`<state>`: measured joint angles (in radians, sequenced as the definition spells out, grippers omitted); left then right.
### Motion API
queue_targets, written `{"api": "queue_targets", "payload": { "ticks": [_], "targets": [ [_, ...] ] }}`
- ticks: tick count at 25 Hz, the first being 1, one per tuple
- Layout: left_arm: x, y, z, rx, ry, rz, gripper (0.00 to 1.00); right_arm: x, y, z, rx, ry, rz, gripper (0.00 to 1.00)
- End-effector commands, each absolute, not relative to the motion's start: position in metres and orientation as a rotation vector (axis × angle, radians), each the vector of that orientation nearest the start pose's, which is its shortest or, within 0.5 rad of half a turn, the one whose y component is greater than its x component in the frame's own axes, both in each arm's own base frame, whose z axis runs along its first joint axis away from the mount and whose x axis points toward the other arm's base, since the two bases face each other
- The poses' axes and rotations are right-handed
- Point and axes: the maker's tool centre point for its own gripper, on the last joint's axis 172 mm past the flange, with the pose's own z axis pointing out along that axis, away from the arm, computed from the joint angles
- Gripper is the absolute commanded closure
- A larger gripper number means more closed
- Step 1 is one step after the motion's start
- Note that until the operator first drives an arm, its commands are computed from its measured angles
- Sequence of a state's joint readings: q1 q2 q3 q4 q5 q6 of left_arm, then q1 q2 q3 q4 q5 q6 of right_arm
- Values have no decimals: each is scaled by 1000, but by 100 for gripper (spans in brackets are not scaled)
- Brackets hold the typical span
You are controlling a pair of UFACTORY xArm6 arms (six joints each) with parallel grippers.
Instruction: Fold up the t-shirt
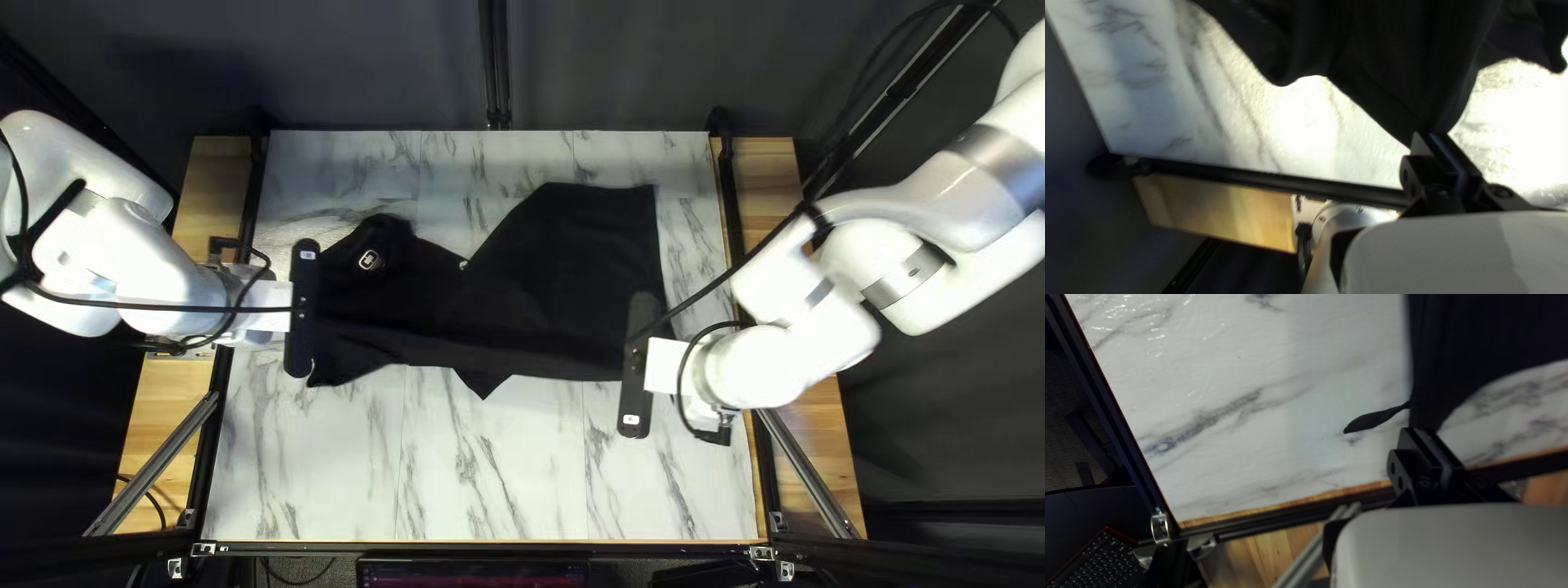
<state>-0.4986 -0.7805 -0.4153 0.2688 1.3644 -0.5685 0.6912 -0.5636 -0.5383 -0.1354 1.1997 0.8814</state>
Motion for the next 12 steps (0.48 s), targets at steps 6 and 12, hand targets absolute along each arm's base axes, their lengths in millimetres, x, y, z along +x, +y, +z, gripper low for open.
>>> {"api": "queue_targets", "payload": {
  "ticks": [6, 12],
  "targets": [
    [224, -40, 245, -2749, -29, -20, 100, 233, 149, 230, -3333, 237, -107, 100],
    [227, -41, 241, -2735, -27, -49, 100, 242, 153, 238, -3356, 210, -132, 100]
  ]
}}
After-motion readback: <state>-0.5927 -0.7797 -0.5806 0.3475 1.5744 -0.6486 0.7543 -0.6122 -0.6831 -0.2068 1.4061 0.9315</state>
